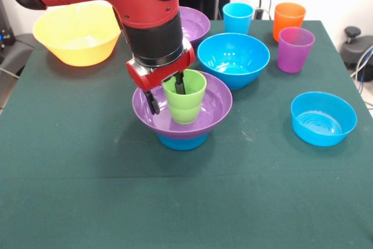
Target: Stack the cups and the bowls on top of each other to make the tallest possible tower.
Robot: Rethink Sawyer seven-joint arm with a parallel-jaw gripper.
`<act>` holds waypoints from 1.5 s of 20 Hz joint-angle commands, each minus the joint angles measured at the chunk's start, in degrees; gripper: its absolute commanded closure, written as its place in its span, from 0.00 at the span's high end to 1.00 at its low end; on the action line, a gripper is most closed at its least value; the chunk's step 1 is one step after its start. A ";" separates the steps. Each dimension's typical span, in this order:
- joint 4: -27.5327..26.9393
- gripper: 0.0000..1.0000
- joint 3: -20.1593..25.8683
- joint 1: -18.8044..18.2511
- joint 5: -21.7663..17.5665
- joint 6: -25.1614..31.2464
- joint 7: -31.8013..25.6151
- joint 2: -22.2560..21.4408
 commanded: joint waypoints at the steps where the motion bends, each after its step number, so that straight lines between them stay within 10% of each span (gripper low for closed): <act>1: 0.52 1.00 -4.01 2.13 -3.10 5.68 -9.08 0.38; 30: 1.80 1.00 -0.42 0.76 0.46 9.15 -9.34 -2.91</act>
